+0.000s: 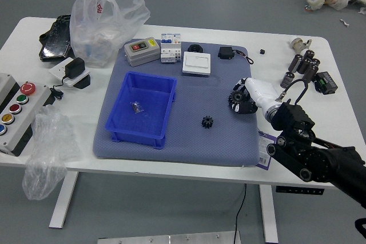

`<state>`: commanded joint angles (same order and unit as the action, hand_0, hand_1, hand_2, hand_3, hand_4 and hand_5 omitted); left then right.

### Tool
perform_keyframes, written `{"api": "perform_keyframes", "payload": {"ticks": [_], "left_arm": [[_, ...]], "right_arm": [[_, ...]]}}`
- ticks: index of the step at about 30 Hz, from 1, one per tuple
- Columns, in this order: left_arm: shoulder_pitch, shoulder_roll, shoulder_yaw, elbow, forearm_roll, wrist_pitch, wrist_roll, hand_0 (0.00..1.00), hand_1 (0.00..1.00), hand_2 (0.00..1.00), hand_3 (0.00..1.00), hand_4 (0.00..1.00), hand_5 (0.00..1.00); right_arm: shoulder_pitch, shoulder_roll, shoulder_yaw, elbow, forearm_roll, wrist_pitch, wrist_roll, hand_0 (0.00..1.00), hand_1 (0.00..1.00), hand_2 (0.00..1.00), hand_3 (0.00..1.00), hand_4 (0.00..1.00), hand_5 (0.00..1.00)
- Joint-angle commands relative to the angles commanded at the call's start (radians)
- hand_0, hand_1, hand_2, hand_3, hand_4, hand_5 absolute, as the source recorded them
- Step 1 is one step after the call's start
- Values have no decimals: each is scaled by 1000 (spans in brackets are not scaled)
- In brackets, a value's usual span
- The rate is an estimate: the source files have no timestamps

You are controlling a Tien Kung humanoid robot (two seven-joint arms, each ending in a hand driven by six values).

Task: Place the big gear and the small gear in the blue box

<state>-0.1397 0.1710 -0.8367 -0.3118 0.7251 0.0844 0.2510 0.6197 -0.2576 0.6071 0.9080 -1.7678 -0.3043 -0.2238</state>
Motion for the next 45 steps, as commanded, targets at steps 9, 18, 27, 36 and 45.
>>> {"api": "perform_keyframes", "payload": {"ticks": [9, 18, 27, 36, 45], "left_arm": [[1, 0, -2, 0, 3, 0, 1, 657, 588, 588, 737, 745, 610], [3, -1, -4, -2, 7, -1, 4, 657, 587, 588, 737, 744, 611], [3, 3, -10, -4, 14, -1, 10, 657, 587, 588, 737, 744, 609], [0, 4, -11, -4, 17, -2, 10, 657, 587, 588, 736, 744, 610], [-1, 6, 1, -2, 8, -2, 3, 657, 587, 588, 736, 744, 610]], "right_arm": [[21, -27, 22, 151, -49, 2, -23, 379, 476, 369, 460, 246, 2], [159, 52, -146, 328, 61, -13, 55, 397, 484, 389, 476, 281, 2], [269, 121, -346, 317, 89, 18, 66, 466, 505, 418, 489, 321, 2], [290, 155, -429, 231, 61, 55, 47, 472, 515, 422, 493, 339, 2], [292, 158, -434, 210, 52, 71, 51, 561, 801, 886, 998, 463, 168]]}}
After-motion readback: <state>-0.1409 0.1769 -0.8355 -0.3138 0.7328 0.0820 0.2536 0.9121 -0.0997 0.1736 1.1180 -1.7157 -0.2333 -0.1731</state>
